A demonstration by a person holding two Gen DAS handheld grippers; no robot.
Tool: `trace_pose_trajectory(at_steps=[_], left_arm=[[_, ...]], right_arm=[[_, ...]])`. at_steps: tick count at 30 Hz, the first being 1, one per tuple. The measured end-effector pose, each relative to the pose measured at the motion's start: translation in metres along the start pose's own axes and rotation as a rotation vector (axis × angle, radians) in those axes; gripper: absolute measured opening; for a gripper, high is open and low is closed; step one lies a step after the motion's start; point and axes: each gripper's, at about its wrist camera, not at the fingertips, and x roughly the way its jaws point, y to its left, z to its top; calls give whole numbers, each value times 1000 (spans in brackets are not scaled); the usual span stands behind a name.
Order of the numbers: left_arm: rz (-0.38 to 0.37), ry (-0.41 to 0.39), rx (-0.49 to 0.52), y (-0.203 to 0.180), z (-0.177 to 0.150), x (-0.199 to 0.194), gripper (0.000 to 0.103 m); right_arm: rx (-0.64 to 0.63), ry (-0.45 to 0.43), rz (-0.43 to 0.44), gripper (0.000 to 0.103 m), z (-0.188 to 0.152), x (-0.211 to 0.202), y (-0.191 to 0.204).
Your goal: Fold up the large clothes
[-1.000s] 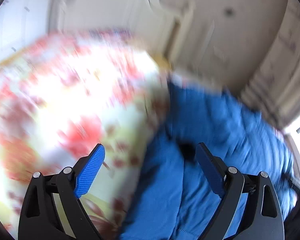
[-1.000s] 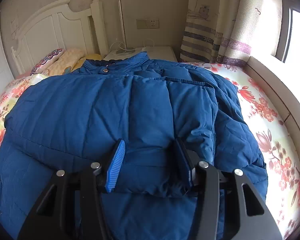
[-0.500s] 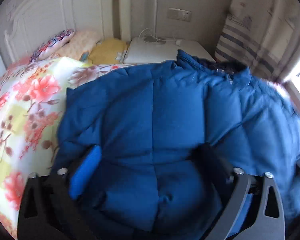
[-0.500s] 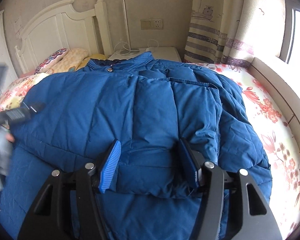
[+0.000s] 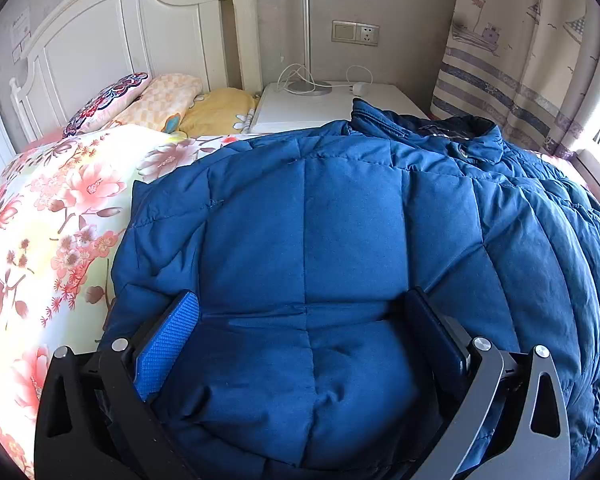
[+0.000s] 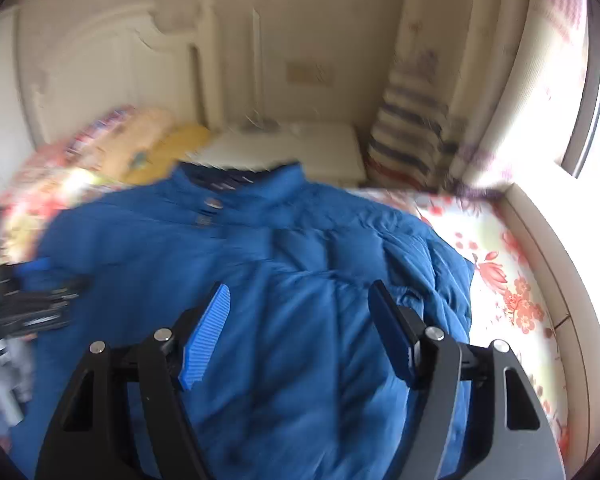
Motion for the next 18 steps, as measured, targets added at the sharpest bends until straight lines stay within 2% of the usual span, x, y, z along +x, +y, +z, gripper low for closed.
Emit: trace_pose_trajectory(at_steps=[1, 2, 3, 5, 8, 11, 13, 14, 15, 17, 18], left_arm=[[0, 0, 0, 0, 0, 0, 99], [-3, -1, -1, 0, 0, 0, 99], [-5, -2, -1, 0, 0, 0, 99], [-7, -1, -3, 1, 0, 0, 99], [-6, -1, -4, 1, 0, 0, 98], [-5, 0, -4, 0, -1, -1, 98], [-6, 0, -4, 0, -1, -1, 98], [-5, 0, -4, 0, -1, -1, 98], [-5, 0, -4, 0, -1, -1, 98], [-5, 0, -4, 0, -1, -1, 98], [-5, 0, -3, 0, -1, -1, 99]], right_arm=[[6, 42, -23, 71, 0, 17, -5], [20, 87, -9, 77, -3, 41, -13], [26, 68, 21, 79, -8, 49, -17], [57, 66, 51, 80, -10, 51, -24], [40, 119, 41, 79, -4, 44, -21], [37, 69, 11, 78, 10, 31, -24], [40, 8, -42, 78, 26, 28, -33], [50, 5, -56, 78, 31, 31, -37], [70, 25, -55, 78, 37, 41, -45], [117, 152, -13, 80, 37, 75, -62], [154, 226, 54, 82, 30, 95, -71]])
